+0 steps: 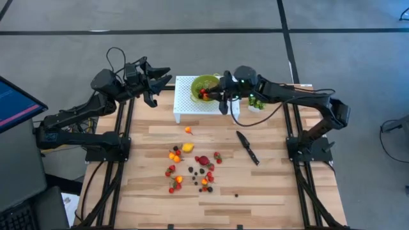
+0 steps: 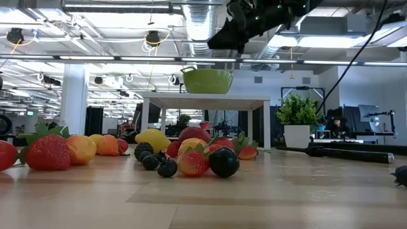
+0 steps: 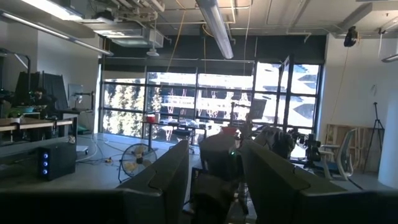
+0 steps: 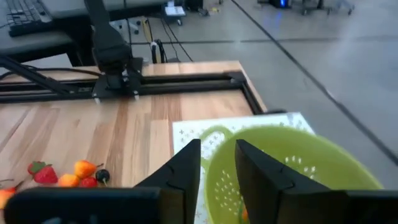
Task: Pick & Place Fruit
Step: Put the red strawberry into the green strainer bowl
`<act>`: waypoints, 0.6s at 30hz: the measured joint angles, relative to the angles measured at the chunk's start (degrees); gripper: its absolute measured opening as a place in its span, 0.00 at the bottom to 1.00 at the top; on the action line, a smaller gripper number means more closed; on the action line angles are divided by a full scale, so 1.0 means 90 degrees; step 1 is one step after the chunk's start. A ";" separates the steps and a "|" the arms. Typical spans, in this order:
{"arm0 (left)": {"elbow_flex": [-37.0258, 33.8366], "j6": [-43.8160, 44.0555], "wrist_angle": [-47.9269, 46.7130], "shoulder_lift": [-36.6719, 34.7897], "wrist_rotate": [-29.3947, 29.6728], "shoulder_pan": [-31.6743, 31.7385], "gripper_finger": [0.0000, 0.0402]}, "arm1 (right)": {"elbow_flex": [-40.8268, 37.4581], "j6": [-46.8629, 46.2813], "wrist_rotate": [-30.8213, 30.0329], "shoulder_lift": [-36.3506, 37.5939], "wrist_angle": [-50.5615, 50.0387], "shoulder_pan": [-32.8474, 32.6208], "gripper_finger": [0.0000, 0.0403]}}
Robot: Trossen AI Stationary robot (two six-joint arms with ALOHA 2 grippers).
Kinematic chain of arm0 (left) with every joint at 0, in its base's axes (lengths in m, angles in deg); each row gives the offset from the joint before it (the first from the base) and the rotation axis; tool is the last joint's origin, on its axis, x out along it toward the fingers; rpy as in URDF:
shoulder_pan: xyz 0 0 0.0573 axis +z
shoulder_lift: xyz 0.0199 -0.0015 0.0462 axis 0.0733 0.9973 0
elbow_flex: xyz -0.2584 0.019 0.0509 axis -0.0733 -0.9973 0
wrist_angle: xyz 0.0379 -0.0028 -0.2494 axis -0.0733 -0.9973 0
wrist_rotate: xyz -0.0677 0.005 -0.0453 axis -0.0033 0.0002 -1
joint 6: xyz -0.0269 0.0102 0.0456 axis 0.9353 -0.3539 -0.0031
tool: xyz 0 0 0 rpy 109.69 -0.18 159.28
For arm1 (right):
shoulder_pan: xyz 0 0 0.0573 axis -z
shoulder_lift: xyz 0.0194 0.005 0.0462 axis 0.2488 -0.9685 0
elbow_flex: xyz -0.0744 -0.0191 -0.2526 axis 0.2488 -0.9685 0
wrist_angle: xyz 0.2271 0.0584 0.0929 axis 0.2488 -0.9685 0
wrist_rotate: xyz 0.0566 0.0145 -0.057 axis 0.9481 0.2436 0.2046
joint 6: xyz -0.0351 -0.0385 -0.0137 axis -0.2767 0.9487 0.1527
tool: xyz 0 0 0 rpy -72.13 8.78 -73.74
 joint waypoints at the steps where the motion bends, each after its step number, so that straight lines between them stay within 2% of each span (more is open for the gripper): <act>1: 0.0000 0.0000 0.0000 0.0000 0.0001 0.0001 0.35 | 0.0000 0.0072 0.0001 0.0069 0.0011 -0.0059 0.24; 11: 0.0000 0.0000 0.0002 0.0000 0.0000 -0.0001 0.35 | 0.0000 0.0173 0.0020 0.0843 0.0006 -0.0944 0.19; 18: 0.0000 0.0000 0.0000 0.0000 -0.0001 0.0001 0.35 | 0.0002 0.0856 -0.0064 0.1071 -0.0161 -0.2071 0.14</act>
